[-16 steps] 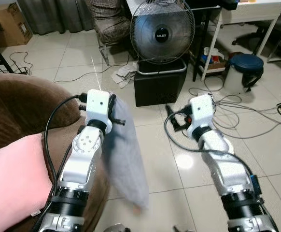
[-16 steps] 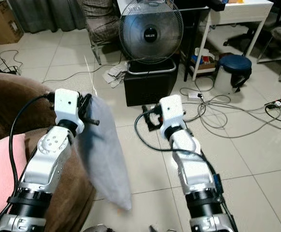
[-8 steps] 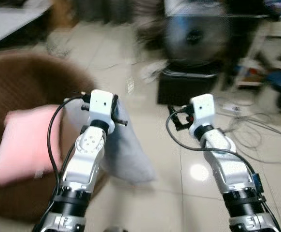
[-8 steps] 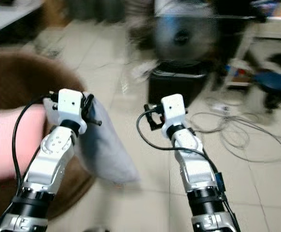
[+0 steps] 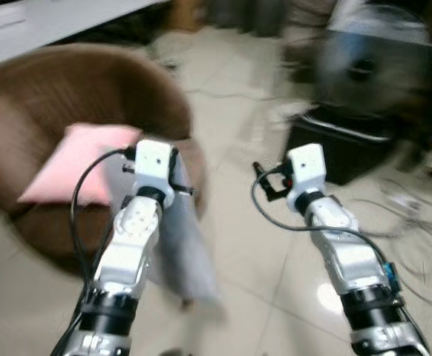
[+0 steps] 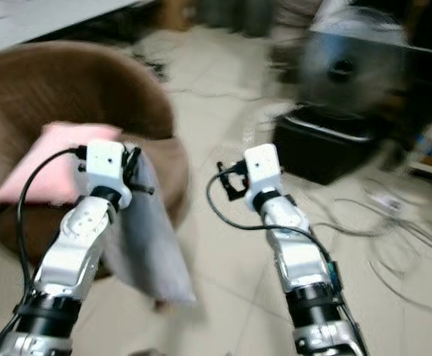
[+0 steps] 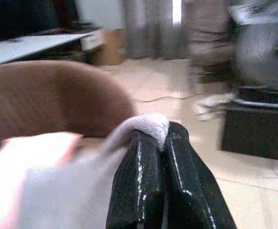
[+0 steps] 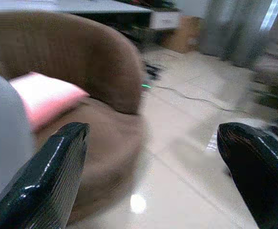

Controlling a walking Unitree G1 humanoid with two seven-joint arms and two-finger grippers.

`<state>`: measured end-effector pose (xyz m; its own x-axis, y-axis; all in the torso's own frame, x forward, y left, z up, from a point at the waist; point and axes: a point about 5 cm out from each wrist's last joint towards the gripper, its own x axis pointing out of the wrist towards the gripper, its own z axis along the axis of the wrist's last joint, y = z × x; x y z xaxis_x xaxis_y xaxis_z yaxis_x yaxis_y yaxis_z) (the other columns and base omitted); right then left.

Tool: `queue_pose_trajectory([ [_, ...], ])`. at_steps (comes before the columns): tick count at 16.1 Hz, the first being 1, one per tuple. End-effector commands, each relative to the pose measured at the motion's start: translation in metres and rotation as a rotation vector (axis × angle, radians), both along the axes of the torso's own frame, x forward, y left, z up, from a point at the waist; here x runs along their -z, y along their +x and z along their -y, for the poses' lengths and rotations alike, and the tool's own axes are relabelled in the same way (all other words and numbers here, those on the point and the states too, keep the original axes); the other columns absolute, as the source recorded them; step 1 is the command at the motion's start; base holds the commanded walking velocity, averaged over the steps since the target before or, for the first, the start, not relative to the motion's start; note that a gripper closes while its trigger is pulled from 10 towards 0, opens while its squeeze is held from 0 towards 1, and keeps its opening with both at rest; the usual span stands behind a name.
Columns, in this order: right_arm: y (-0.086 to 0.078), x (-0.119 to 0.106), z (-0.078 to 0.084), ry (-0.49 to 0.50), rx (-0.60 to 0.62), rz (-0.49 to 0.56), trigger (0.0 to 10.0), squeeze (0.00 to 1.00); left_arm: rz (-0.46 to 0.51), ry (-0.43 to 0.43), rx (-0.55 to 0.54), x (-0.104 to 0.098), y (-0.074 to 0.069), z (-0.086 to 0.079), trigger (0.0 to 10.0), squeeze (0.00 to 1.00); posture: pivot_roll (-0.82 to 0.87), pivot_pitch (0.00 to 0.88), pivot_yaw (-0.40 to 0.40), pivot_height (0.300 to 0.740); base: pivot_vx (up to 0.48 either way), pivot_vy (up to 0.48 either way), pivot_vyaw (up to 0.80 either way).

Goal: Move the pillow to the sofa from floor

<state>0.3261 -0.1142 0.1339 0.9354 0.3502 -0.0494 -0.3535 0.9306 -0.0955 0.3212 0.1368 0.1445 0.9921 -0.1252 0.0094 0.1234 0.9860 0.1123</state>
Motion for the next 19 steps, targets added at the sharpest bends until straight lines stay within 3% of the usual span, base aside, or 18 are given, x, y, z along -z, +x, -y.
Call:
queue_pose_trajectory([
  [1,0.001,0.000,0.002,-0.012,0.003,-0.002,10.0,0.00,0.048,-0.010,0.004,-0.012,0.002,0.002,10.0,0.00,0.06,0.000,0.055,0.740,0.000,0.480,0.41],
  [3,0.002,0.002,0.006,0.000,0.034,-0.018,10.0,0.00,0.053,0.021,-0.006,-0.013,0.003,0.001,10.0,0.00,0.06,0.000,0.056,0.740,0.000,0.240,0.00],
  [9,0.003,0.003,0.003,0.007,0.031,-0.026,10.0,0.00,0.095,-0.011,0.029,-0.020,0.003,0.002,10.0,0.00,0.05,0.000,0.063,0.740,0.000,0.000,0.00],
  [19,0.004,0.006,0.003,0.024,0.050,-0.042,10.0,0.00,0.112,-0.004,0.032,-0.024,0.005,-0.002,10.0,0.00,0.06,0.000,0.065,0.740,0.344,0.000,-0.14],
])
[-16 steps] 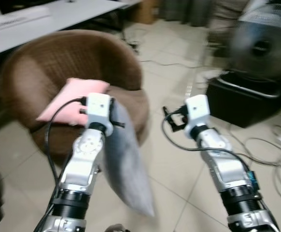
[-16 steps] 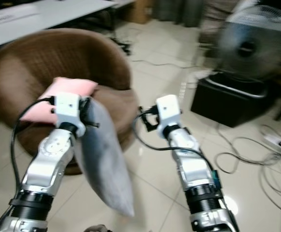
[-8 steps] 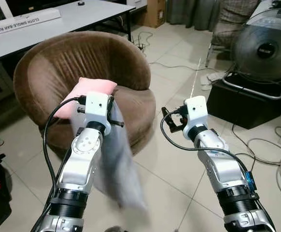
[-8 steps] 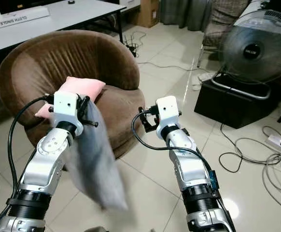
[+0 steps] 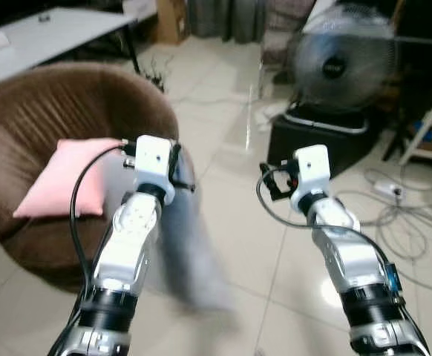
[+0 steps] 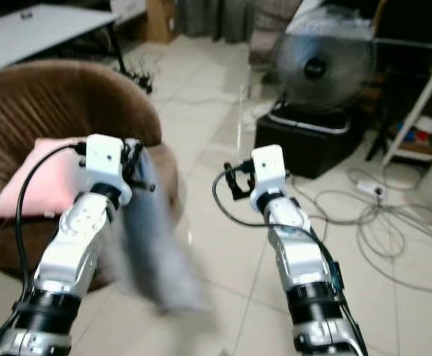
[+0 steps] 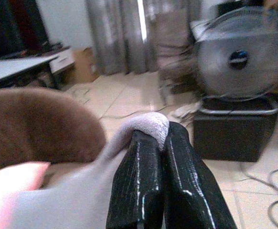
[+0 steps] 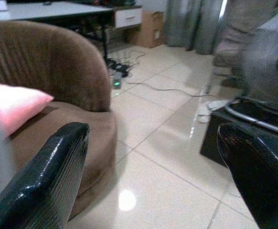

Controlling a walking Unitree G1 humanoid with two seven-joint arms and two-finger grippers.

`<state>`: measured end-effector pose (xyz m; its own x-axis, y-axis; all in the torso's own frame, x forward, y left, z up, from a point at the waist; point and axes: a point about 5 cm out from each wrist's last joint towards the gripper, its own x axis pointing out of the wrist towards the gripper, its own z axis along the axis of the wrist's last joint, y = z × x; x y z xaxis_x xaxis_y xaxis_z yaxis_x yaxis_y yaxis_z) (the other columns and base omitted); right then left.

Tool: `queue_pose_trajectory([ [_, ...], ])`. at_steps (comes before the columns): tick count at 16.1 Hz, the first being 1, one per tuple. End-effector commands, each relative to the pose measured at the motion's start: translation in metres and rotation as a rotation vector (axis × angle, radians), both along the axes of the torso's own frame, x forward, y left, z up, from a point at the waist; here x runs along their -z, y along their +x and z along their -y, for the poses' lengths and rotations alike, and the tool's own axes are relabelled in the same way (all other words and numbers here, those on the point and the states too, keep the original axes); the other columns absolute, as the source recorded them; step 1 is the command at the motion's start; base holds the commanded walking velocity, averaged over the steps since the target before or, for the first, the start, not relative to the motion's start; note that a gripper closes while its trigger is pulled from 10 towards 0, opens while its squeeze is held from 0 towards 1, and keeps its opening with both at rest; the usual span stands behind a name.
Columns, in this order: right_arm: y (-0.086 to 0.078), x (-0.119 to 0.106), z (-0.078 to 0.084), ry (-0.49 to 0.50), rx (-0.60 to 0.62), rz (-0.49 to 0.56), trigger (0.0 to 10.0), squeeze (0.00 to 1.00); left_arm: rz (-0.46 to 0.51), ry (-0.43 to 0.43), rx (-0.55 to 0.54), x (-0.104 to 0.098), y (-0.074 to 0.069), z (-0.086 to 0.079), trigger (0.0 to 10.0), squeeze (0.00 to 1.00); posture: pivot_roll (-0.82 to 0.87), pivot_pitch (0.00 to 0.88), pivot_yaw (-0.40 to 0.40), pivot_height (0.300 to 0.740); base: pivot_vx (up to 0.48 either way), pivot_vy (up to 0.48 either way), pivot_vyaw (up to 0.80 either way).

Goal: Move the pillow to the sofa from floor

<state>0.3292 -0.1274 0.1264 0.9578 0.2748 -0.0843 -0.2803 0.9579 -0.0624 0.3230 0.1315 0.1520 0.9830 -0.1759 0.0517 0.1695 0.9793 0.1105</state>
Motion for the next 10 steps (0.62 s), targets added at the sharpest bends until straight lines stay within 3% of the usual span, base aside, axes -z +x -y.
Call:
queue_pose_trajectory([
  [1,0.0007,-0.0023,-0.0119,0.009,-0.041,0.009,10.0,0.00,0.070,0.003,-0.017,-0.0163,0.0031,-0.0067,10.0,0.00,0.06,0.000,0.070,0.740,0.368,0.000,0.00],
  [10,-0.0018,0.0027,-0.0105,0.019,-0.031,0.000,10.0,0.00,0.063,0.010,0.001,-0.0138,0.0014,-0.0047,10.0,0.00,0.06,0.000,0.081,0.740,0.364,0.000,0.00],
])
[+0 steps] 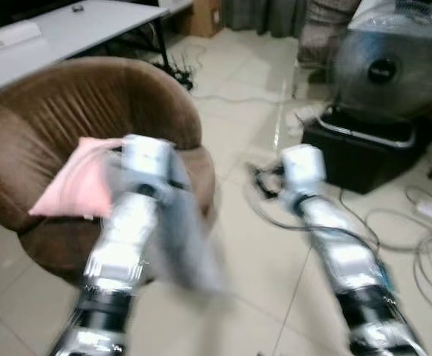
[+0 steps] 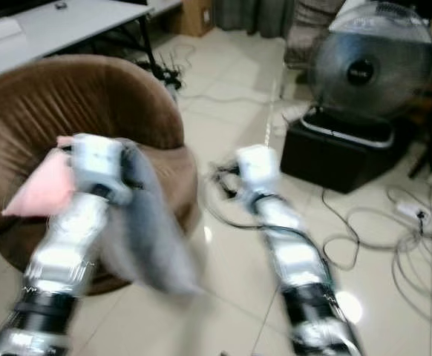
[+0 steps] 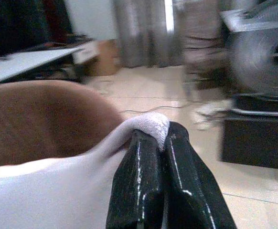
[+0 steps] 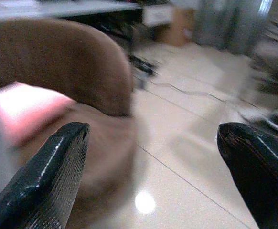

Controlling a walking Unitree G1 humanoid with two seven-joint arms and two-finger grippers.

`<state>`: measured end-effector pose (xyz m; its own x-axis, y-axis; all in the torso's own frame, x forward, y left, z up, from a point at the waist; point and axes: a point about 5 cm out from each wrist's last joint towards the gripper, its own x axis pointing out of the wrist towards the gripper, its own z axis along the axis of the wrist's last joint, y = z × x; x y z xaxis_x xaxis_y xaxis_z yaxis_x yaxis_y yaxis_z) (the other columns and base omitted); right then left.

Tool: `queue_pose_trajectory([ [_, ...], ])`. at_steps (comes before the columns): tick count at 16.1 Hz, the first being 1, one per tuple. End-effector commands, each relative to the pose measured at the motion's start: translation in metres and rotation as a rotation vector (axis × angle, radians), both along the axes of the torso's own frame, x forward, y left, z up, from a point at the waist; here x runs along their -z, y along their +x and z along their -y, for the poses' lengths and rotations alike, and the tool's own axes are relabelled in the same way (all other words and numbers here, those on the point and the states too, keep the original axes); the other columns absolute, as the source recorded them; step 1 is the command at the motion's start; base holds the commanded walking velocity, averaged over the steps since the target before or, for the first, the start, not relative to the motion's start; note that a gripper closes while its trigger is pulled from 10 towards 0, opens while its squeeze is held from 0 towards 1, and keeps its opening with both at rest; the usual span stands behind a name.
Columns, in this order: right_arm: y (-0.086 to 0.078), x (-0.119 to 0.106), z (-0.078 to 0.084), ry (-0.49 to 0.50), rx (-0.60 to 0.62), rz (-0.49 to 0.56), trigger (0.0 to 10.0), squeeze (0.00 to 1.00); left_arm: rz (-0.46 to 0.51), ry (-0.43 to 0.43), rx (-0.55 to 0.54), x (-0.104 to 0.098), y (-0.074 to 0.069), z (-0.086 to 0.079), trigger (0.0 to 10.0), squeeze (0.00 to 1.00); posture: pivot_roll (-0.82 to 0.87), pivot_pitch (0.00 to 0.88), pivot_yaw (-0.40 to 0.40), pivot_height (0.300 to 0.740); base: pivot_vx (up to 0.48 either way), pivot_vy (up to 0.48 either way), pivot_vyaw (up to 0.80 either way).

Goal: Move the pillow to the sofa from floor

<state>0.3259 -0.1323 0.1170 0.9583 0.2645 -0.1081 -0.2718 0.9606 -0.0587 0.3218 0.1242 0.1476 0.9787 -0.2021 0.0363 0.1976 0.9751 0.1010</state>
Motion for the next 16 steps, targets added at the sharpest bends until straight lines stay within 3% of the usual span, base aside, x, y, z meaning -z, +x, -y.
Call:
queue_pose_trajectory([
  [1,0.0011,-0.0065,-0.0156,0.020,-0.042,0.023,10.0,0.00,0.080,0.016,-0.023,-0.0183,0.0022,-0.0119,10.0,0.00,0.06,0.000,0.081,0.740,0.368,0.000,0.00],
  [16,-0.0009,-0.0033,-0.0168,-0.002,-0.052,0.026,10.0,0.00,0.072,0.025,0.004,-0.0167,0.0003,-0.0099,10.0,0.00,0.05,0.000,0.093,0.740,0.386,0.000,0.05],
])
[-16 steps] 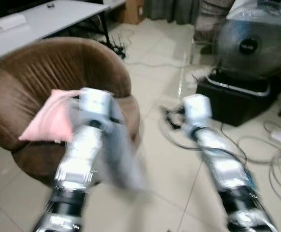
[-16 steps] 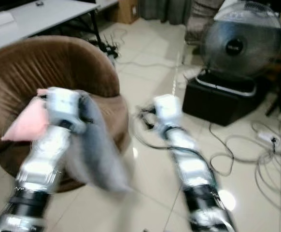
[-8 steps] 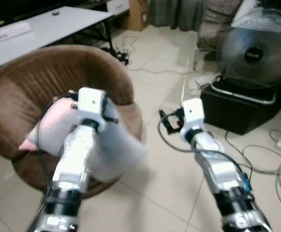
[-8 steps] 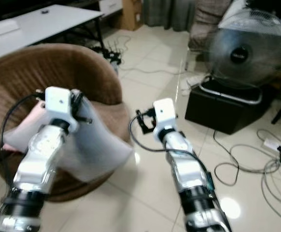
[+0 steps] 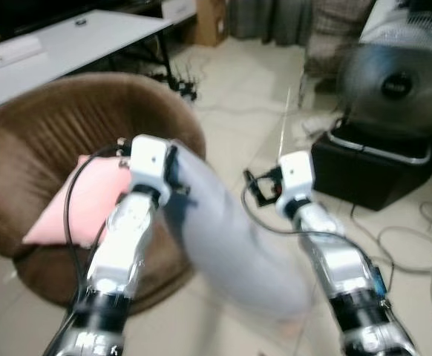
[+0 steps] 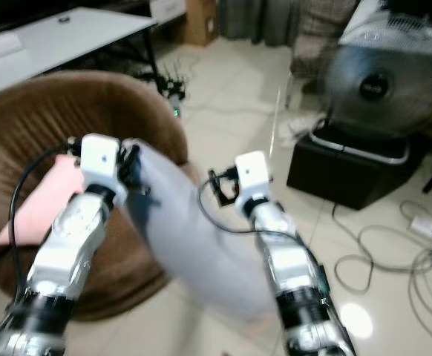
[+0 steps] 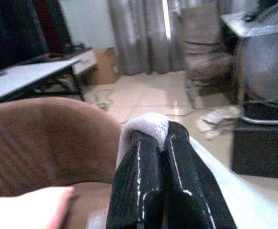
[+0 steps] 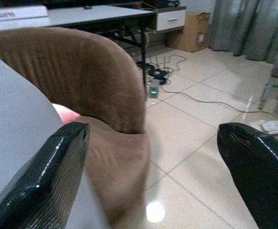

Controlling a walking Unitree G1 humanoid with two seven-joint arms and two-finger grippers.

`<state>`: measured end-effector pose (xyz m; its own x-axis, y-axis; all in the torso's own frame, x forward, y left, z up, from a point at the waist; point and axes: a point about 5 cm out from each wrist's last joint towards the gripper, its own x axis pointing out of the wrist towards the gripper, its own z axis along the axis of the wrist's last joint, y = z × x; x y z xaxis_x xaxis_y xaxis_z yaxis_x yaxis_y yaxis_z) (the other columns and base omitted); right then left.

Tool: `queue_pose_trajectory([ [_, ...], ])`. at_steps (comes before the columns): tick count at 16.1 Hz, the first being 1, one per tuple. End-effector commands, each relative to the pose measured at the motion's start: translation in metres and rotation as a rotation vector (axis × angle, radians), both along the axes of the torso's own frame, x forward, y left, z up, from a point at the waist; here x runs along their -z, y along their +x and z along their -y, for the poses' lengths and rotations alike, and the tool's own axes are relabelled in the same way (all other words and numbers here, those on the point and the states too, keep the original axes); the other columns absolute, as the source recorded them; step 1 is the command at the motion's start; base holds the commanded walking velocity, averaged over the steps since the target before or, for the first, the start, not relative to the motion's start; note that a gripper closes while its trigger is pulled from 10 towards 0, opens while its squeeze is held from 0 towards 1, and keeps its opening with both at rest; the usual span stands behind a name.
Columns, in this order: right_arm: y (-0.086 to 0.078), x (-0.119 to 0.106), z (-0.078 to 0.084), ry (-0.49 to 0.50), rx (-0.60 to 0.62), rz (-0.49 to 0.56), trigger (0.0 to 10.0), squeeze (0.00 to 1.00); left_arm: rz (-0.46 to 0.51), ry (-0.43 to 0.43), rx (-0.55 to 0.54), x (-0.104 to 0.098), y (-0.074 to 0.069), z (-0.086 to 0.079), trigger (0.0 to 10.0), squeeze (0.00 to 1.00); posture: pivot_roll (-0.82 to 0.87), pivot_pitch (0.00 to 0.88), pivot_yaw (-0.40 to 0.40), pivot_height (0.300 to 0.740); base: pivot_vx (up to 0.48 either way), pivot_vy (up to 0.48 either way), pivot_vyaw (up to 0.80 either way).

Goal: Move the pillow to the sofa from floor

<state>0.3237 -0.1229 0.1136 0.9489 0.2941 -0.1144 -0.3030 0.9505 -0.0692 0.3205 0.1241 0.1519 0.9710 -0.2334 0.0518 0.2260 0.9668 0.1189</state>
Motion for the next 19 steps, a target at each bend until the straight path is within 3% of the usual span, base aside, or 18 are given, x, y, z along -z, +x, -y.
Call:
queue_pose_trajectory([
  [1,0.001,-0.007,-0.007,0.008,-0.019,0.030,10.0,0.00,0.052,0.012,-0.023,-0.012,0.001,-0.009,10.0,0.00,0.05,0.000,0.093,0.740,0.386,0.000,0.80],
  [4,0.002,-0.007,-0.005,0.004,-0.001,0.032,10.0,0.00,0.049,0.012,-0.020,-0.012,0.002,-0.009,10.0,0.00,0.05,0.000,0.095,0.740,0.386,0.000,0.80],
  [19,0.002,-0.008,0.002,0.010,0.058,0.044,10.0,0.00,0.047,0.025,0.057,-0.012,0.005,0.004,10.0,0.00,0.04,0.000,0.107,0.740,0.390,0.000,0.00],
])
